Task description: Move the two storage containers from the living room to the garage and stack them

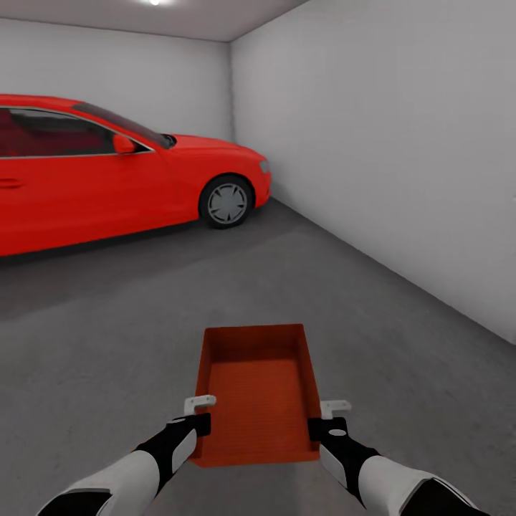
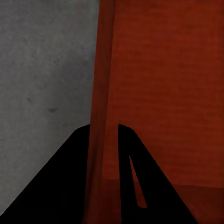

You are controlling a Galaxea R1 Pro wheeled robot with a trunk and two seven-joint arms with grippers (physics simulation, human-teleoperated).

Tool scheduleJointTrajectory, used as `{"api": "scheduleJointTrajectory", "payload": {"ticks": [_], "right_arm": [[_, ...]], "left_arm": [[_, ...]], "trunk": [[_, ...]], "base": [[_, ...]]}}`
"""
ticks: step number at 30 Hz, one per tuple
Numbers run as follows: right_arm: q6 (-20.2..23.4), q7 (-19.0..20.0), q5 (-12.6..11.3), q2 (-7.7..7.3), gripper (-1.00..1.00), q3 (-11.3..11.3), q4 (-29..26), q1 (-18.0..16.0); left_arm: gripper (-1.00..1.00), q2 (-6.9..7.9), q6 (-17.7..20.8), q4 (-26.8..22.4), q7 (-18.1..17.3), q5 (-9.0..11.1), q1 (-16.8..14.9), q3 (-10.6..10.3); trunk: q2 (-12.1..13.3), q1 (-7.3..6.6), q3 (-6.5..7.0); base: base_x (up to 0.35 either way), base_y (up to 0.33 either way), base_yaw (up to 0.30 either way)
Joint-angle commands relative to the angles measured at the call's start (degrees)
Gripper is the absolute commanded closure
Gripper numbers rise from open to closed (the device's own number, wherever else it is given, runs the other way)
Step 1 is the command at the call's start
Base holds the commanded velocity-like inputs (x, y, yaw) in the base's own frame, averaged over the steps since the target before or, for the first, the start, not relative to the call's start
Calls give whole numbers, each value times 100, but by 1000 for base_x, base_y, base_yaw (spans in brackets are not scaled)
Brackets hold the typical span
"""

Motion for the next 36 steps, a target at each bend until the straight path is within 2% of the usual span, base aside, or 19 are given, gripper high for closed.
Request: {"api": "scheduleJointTrajectory", "payload": {"ticks": [1, 14, 36], "right_arm": [[-100, 327, 35, -77, 100, -158, -23, -7], [-100, 324, 35, -81, 100, -158, -23, -7], [-100, 327, 35, -90, 100, -158, -23, -7]], "left_arm": [[100, 246, 29, 53, 29, 191, 4, -231], [100, 246, 29, 52, 29, 189, 4, -233], [100, 246, 29, 51, 29, 190, 4, -234]], "trunk": [[-3, 3, -5], [-3, 3, -5], [-3, 3, -5]], "base": [[322, 0, -292], [322, 0, -277], [322, 0, -9]]}}
